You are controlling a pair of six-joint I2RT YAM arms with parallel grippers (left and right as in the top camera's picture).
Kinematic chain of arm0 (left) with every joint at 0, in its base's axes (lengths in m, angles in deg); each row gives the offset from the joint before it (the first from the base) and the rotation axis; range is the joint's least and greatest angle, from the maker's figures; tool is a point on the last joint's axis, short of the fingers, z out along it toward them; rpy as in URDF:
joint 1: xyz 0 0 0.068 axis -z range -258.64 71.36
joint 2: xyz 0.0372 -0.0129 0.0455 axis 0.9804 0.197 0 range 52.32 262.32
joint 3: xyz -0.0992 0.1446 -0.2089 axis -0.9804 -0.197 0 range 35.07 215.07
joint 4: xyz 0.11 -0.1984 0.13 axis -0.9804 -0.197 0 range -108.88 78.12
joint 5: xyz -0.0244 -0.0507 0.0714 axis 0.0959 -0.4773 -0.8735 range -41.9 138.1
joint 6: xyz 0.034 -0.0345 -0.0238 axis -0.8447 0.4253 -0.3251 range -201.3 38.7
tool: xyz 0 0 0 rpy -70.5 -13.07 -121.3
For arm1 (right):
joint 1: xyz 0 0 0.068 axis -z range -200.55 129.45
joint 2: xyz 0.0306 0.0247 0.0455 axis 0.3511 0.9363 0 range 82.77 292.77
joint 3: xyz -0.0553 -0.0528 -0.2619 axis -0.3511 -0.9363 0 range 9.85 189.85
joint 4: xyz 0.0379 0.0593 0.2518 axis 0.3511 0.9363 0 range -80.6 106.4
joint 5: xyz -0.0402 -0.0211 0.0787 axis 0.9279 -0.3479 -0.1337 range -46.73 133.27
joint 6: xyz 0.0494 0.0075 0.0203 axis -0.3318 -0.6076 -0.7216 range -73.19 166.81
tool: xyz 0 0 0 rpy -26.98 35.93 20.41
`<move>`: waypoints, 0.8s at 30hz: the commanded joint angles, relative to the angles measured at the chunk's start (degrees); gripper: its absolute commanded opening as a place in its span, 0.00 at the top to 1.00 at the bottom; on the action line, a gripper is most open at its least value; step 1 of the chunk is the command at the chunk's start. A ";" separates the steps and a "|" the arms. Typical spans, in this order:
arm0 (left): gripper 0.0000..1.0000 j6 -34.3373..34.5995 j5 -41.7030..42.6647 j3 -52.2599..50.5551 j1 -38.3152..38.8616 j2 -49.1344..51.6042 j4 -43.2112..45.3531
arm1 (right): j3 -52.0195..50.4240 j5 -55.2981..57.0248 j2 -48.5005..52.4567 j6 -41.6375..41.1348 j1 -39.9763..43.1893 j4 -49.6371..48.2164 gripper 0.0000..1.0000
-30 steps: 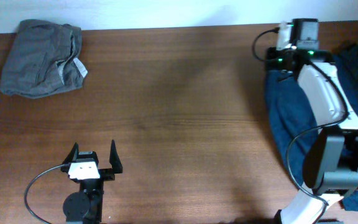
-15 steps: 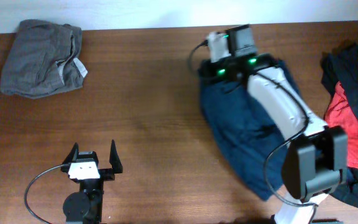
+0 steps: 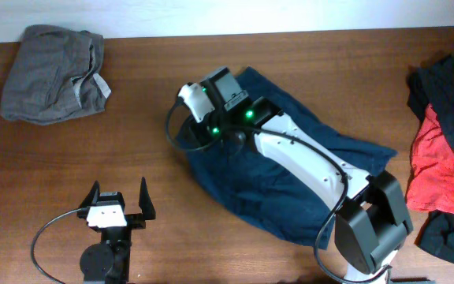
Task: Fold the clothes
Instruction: 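Drag the navy trousers with the right gripper to the table center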
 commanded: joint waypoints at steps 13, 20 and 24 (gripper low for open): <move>0.01 -1.09 0.61 -0.13 -0.31 -0.39 -0.28 | 10.49 8.46 -0.76 0.22 20.00 1.44 0.37; 0.01 -1.09 0.61 -0.13 -0.31 -0.39 -0.26 | 10.49 5.38 5.64 0.42 30.86 -8.76 0.37; 0.01 -1.09 0.61 -0.13 -0.31 -0.39 -0.28 | 10.49 -1.99 12.04 0.39 32.68 -14.53 0.38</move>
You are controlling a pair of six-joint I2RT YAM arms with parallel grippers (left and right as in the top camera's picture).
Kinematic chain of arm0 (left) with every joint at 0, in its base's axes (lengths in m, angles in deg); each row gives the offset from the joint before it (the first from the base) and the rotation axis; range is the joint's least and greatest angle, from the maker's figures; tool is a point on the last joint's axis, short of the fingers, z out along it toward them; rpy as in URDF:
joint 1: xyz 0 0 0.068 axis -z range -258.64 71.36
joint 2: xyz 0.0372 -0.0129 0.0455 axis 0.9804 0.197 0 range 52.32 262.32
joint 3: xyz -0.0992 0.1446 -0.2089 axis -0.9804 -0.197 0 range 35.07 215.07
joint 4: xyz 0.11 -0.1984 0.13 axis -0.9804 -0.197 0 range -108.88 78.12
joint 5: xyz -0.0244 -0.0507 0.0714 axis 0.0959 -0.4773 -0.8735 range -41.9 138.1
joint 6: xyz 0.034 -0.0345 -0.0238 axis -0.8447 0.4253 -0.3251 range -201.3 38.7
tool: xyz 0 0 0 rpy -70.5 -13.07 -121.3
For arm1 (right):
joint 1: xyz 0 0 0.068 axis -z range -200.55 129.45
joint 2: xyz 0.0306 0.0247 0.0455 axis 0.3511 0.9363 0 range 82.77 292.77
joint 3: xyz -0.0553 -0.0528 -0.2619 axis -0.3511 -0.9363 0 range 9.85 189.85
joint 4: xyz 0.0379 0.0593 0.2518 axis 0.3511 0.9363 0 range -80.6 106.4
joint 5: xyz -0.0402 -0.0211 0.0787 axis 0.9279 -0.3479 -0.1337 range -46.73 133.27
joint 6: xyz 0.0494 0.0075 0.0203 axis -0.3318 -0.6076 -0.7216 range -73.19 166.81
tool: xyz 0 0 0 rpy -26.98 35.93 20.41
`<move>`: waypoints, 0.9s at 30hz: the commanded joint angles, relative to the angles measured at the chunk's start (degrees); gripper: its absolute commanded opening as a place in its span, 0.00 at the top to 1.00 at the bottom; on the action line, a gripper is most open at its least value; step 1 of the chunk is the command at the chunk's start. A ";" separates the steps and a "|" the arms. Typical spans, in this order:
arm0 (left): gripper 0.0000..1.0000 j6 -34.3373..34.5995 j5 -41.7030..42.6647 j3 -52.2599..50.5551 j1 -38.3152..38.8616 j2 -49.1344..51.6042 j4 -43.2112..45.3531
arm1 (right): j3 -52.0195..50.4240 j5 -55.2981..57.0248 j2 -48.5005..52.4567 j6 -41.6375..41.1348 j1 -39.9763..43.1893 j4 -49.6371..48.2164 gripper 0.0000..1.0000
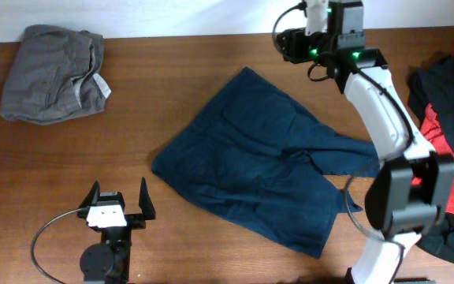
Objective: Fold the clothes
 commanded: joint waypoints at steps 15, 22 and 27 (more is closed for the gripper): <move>0.01 -1.09 0.61 -0.13 -0.31 -0.39 -0.28 | 0.50 -3.02 20.09 -1.18 -5.92 -11.91 0.34; 0.01 -1.09 0.61 -0.13 -0.31 -0.39 -0.28 | 0.50 4.63 21.99 -0.24 -8.17 -11.74 0.33; 0.01 -1.09 0.61 -0.13 -0.31 -0.39 -0.28 | 0.50 10.49 23.02 2.78 -8.55 -11.65 0.28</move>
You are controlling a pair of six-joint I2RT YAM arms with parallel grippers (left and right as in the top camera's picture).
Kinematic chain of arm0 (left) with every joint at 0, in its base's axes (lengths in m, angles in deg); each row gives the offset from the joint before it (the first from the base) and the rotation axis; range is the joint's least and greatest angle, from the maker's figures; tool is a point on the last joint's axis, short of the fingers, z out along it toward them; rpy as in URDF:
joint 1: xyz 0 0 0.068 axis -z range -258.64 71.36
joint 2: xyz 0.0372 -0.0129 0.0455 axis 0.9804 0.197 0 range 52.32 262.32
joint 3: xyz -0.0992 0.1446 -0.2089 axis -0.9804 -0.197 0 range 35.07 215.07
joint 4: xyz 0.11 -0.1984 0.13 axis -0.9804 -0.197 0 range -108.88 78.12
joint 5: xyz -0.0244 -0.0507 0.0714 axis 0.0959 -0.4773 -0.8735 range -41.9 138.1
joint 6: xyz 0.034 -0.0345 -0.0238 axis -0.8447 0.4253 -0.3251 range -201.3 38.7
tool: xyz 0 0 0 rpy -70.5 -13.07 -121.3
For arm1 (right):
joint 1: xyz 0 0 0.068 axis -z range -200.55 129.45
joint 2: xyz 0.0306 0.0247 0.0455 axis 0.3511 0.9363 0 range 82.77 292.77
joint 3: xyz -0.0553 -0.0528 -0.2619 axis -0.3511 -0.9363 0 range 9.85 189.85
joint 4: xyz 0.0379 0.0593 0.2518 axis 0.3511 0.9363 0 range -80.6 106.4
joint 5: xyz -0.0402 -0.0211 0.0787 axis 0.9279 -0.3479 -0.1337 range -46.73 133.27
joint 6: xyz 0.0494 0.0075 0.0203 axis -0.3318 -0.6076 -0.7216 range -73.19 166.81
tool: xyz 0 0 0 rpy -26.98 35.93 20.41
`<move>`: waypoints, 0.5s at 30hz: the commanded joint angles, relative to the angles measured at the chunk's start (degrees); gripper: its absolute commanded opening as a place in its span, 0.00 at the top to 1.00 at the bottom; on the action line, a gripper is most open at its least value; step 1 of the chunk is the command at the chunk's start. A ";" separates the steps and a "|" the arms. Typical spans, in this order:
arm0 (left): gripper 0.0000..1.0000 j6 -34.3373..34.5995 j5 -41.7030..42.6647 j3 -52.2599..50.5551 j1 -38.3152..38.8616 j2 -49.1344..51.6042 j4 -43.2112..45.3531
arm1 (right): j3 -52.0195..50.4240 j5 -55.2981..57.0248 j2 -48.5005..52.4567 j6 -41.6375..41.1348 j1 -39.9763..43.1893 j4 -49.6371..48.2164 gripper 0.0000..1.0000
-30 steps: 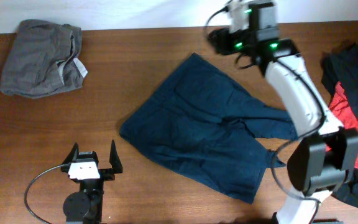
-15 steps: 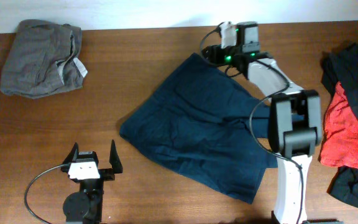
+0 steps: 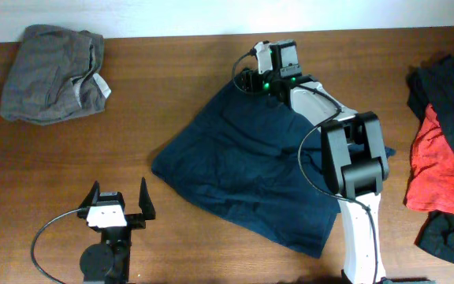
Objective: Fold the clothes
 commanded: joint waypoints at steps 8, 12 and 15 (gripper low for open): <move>0.01 -1.09 0.59 -0.13 -0.31 -0.39 -0.28 | 0.46 9.11 1.38 6.45 -0.15 0.94 0.26; 0.01 -1.09 0.59 -0.13 -0.31 -0.39 -0.28 | 0.44 9.05 1.38 6.56 -0.20 2.67 0.34; 0.01 -1.09 0.59 -0.13 -0.31 -0.39 -0.28 | 0.44 8.83 1.38 6.54 -0.20 3.65 0.56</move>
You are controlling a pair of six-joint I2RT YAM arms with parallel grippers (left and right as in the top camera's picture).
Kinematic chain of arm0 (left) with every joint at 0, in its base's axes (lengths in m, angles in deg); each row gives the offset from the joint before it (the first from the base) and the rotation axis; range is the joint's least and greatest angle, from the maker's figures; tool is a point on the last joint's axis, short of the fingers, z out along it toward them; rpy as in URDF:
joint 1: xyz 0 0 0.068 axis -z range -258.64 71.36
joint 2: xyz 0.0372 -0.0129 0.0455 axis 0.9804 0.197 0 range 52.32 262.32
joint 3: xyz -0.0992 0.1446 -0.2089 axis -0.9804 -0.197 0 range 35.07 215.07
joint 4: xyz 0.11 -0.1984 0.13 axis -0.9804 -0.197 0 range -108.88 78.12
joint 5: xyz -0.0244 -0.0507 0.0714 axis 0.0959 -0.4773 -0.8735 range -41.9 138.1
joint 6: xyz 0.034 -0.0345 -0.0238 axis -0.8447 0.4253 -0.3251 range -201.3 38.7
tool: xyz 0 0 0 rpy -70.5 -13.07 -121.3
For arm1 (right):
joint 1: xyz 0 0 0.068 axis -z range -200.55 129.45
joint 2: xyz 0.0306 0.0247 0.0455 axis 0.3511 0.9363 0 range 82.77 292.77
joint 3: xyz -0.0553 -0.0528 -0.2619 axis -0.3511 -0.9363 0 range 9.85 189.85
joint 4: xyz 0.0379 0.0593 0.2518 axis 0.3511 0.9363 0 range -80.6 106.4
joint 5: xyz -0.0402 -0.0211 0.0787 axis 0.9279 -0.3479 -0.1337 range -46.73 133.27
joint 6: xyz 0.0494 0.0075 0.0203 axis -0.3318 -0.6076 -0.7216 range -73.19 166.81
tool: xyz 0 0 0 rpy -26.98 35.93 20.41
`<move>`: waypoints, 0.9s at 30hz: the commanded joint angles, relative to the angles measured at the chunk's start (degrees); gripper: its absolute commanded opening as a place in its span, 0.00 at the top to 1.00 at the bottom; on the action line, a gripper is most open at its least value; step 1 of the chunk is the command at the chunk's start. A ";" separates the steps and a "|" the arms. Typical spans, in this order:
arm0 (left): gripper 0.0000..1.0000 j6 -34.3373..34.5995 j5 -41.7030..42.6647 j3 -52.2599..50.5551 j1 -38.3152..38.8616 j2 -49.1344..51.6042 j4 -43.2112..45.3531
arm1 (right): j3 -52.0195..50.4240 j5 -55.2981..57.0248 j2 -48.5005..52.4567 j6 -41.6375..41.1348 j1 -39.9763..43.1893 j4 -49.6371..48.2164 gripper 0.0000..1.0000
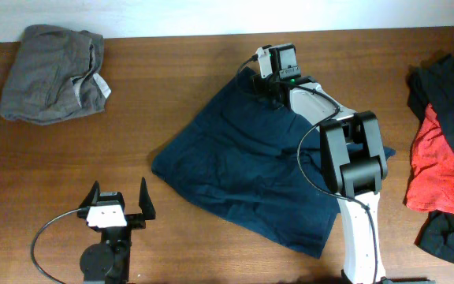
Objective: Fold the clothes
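Note:
Dark blue shorts (243, 170) lie spread out flat in the middle of the table, one corner pointing to the far edge. My right gripper (262, 80) is down at that far corner, its wrist covering the fingers, so its grip cannot be made out. Its white arm (353, 150) runs along the right side of the shorts. My left gripper (118, 197) rests near the front left, open and holding nothing, well away from the shorts.
A folded grey garment (52, 72) lies at the far left corner. A heap of black and red clothes (441, 162) sits at the right edge. Bare wooden table (156, 102) separates the grey garment from the shorts.
The right wrist has shifted slightly right and turned at the far corner of the shorts. The shorts and the left arm look unchanged.
At first the right arm reached across the shorts, its gripper at their far left end. Then the gripper was away at the table's far edge, with the shorts lying spread wider. After that it was down at the shorts' far corner, where it still is.

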 commanded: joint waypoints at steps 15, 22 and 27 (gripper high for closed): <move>0.01 -1.09 0.61 -0.13 -0.31 -0.39 -0.28 | 20.96 -5.35 -2.56 0.04 -0.94 19.96 0.96; 0.01 -1.09 0.61 -0.13 -0.31 -0.39 -0.28 | 34.84 -5.35 -2.82 0.46 -4.81 35.26 0.96; 0.01 -1.09 0.61 -0.13 -0.31 -0.39 -0.28 | 37.44 -6.45 -2.84 2.21 -8.35 39.15 0.96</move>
